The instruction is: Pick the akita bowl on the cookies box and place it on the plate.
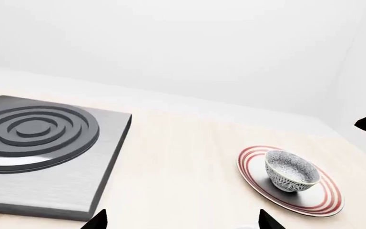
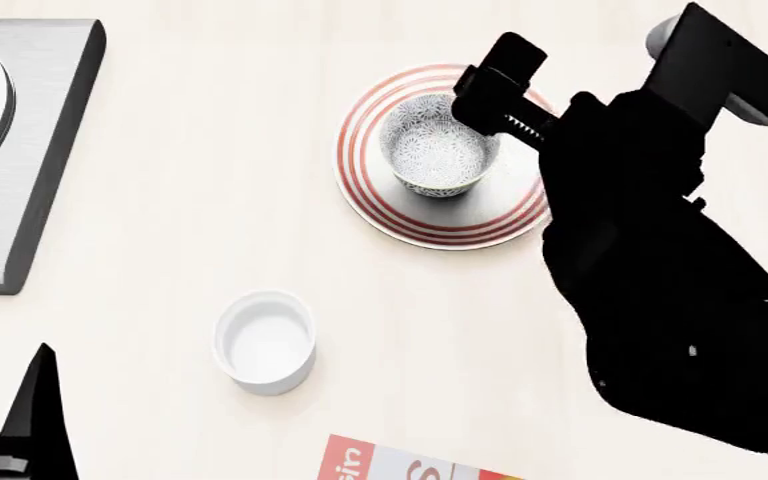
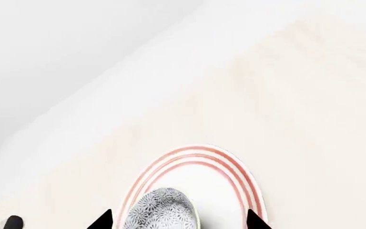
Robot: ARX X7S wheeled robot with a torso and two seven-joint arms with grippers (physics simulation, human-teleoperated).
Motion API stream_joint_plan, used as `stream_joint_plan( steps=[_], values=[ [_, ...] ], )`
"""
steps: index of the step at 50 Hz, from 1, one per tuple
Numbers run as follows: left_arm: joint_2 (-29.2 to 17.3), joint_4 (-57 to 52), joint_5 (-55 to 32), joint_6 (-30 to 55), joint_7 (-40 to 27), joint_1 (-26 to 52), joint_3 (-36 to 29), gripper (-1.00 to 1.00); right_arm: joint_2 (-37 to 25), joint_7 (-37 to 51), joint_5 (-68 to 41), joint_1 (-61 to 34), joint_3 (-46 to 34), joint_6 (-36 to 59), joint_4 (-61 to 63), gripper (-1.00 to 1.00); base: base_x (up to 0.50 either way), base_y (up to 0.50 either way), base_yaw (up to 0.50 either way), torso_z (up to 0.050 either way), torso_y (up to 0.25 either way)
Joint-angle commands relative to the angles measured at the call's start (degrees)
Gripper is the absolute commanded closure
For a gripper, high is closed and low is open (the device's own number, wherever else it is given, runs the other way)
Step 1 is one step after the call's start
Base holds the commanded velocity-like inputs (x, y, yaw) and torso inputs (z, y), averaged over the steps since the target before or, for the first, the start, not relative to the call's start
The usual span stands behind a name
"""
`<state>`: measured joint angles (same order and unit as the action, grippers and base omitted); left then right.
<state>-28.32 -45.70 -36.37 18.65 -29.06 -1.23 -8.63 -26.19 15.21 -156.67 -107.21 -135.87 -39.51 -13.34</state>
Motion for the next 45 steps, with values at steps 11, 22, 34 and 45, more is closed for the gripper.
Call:
stream_joint_plan(
  steps=[11, 22, 34, 45],
  values=[
    [0.86, -1.19, 1.36, 0.07, 0.36, 0.14, 0.56, -1.0, -19.21, 36.0, 61.28, 0.68, -0.8, -19.8, 30.7, -1.0, 0.0, 0.0, 0.0, 0.0, 0.0],
    [0.32, -2.95, 0.9, 0.57, -0.35, 0.05, 0.5, -1.0, -22.5, 53.67, 85.47, 6.73, 2.99, -16.36, 38.17, -1.0, 0.0, 0.0, 0.0, 0.0, 0.0],
    [0.22, -3.68, 1.87, 0.6, -0.4, -0.3, -0.86, -1.0, -23.96, 72.49, 108.11, 10.0, 1.83, -1.32, 44.95, -1.0, 0.0, 0.0, 0.0, 0.0, 0.0],
    [-0.13, -4.22, 1.63, 0.72, -0.71, -0.31, -0.96, -1.0, -29.95, 74.64, 121.48, 33.35, 21.57, 13.16, 49.97, -1.0, 0.0, 0.0, 0.0, 0.0, 0.0]
  ],
)
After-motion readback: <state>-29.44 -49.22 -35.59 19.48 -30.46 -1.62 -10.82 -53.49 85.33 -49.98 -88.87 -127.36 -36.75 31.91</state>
